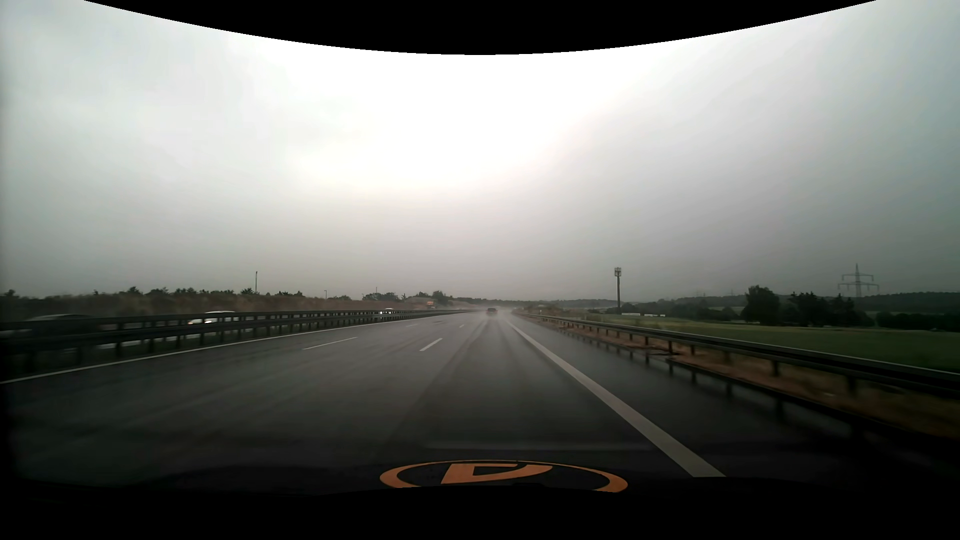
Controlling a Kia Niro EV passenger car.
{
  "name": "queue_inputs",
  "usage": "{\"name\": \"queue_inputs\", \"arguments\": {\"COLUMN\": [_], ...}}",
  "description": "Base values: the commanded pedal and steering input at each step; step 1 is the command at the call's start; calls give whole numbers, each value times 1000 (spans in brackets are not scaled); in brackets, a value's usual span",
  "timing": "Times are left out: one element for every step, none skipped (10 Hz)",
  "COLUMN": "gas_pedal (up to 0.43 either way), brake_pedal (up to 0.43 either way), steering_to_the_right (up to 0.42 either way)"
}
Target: Follow the waypoints while adhering to traffic rules and regulations
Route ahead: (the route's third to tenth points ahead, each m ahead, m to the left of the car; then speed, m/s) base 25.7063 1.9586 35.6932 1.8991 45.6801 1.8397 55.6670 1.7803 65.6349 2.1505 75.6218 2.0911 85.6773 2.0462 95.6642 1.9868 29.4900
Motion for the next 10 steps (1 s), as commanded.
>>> {"name": "queue_inputs", "arguments": {"gas_pedal": [240,240,220,197,189,189,189,189,189,197], "brake_pedal": [0,0,0,0,0,0,0,0,0,0], "steering_to_the_right": [-3,-3,-3,-3,-3,-2,-1,-1,-1,-1]}}
